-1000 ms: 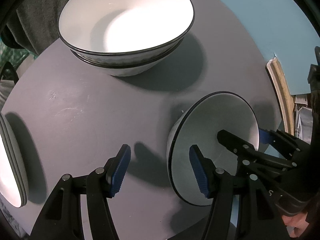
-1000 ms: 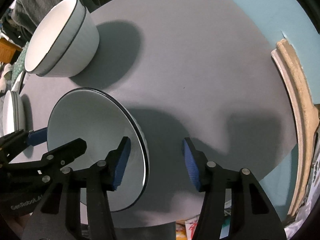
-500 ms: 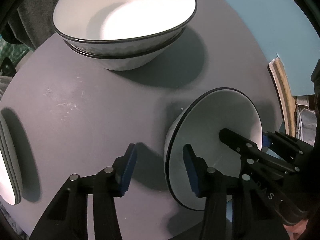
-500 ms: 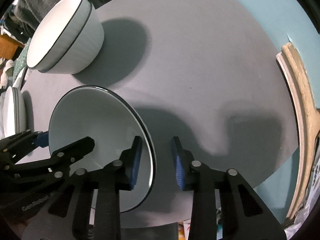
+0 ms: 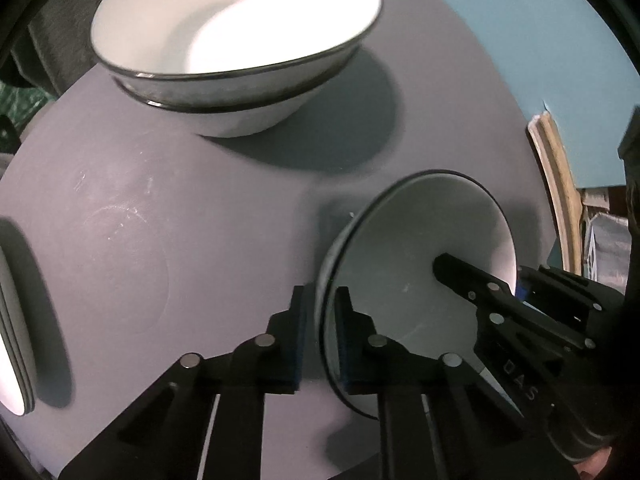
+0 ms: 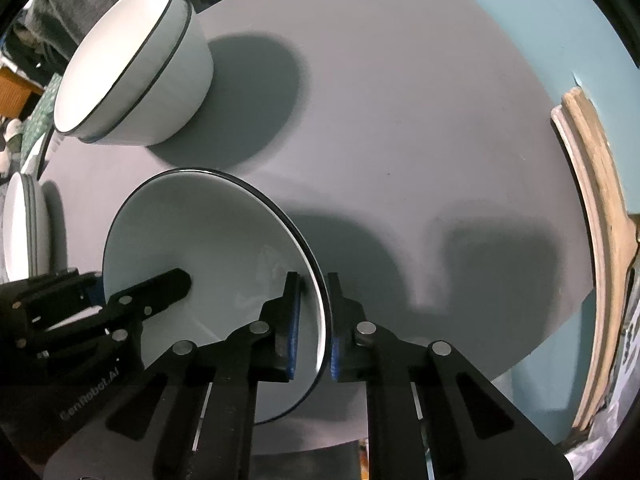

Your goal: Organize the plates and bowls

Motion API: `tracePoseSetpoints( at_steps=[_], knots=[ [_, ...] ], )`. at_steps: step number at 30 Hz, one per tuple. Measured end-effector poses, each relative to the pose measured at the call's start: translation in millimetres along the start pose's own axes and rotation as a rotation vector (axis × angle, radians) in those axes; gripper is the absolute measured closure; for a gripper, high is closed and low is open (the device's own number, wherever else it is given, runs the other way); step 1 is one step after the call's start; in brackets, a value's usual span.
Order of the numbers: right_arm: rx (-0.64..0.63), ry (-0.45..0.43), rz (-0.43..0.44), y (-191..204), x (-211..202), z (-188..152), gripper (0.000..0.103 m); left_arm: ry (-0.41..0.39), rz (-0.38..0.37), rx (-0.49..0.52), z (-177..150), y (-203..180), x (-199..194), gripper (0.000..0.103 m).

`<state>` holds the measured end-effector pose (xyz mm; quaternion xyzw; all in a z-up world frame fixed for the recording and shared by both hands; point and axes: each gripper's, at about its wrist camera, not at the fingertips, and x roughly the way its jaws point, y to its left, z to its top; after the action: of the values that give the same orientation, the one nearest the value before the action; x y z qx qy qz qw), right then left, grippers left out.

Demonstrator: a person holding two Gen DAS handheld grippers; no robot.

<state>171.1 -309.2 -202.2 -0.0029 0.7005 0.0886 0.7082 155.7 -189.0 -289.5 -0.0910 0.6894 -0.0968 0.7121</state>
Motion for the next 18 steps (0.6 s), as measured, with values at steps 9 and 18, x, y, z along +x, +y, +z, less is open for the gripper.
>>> tracePoseSetpoints(
  at_steps=[9, 18],
  knots=[
    [0.037, 0.006, -0.003, 0, -6, 6, 0.093, 0.015, 0.003, 0.018, -2, 6, 0, 0.094],
    [0.074, 0.026, 0.018, -8, -11, 14, 0.095, 0.012, 0.010, 0.002, 0, 0, -3, 0.095]
  ],
)
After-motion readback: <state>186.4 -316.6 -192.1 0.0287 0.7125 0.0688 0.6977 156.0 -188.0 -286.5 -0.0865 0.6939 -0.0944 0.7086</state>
